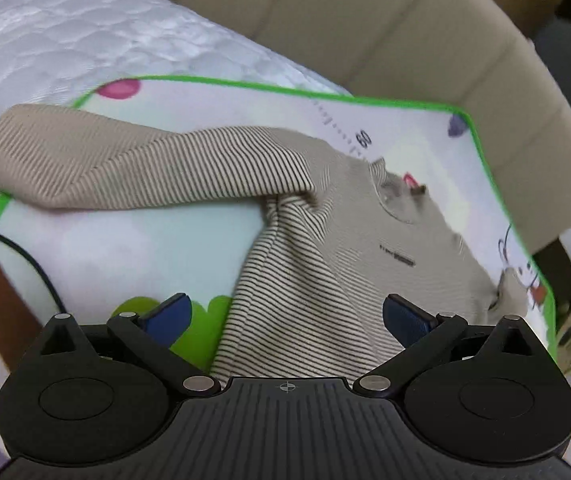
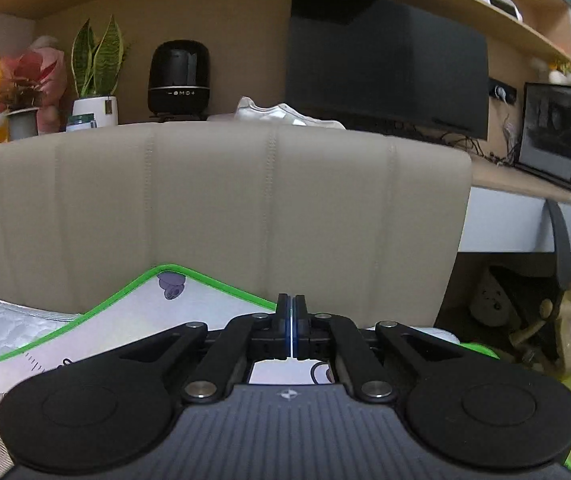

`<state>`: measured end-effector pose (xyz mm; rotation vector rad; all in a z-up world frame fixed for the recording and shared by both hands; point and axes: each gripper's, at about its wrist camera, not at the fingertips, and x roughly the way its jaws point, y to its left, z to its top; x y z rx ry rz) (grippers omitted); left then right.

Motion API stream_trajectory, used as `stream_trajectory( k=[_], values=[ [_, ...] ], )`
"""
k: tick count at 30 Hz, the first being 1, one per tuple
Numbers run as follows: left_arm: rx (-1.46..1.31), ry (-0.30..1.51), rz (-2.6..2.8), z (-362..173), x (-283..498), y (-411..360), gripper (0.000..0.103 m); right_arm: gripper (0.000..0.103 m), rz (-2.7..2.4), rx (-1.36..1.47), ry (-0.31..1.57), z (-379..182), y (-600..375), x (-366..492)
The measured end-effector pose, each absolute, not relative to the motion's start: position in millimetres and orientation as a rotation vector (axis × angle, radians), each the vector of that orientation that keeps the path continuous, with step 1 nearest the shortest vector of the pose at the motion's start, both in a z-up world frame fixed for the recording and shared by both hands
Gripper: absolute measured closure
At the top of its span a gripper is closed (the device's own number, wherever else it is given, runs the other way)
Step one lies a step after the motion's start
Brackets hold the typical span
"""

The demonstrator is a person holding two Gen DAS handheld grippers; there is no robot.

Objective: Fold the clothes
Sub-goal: 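Grasp the sleeve cuff with the right gripper and lift it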

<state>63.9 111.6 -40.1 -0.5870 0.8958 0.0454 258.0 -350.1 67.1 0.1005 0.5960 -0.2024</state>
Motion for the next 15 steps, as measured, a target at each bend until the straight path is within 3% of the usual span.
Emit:
stream_trajectory(
  k=[1, 3, 5, 6, 13, 15],
  values=[
    [-0.578, 0.900, 0.031, -39.5, 62.3, 105.6, 0.000, 0.100, -0.200, 0.109, 0.604, 67.3, -348.6, 257.9],
    [-0.537, 0.918, -0.032, -41.2, 61.0, 86.6, 0.000, 0.084, -0.196, 0.126, 0.621, 67.7, -345.6, 257.6],
    [-0.475, 0.940, -0.096, -45.0, 60.6, 65.1, 0.000, 0.041, -0.192, 0.144, 0.637, 68.1, -342.6, 257.3],
    [-0.441, 0.950, -0.121, -48.0, 60.2, 54.4, 0.000, 0.037, -0.190, 0.153, 0.645, 68.2, -341.1, 257.2],
    [-0.369, 1.062, -0.149, -81.8, 70.8, 29.6, 0.000, 0.036, -0.254, 0.252, 0.834, -59.7, -376.9, 245.3],
    [-0.393, 1.066, -0.145, -81.1, 72.8, 32.1, 0.000, 0.021, -0.209, 0.323, 0.863, -89.1, -380.6, 235.4]
  ],
)
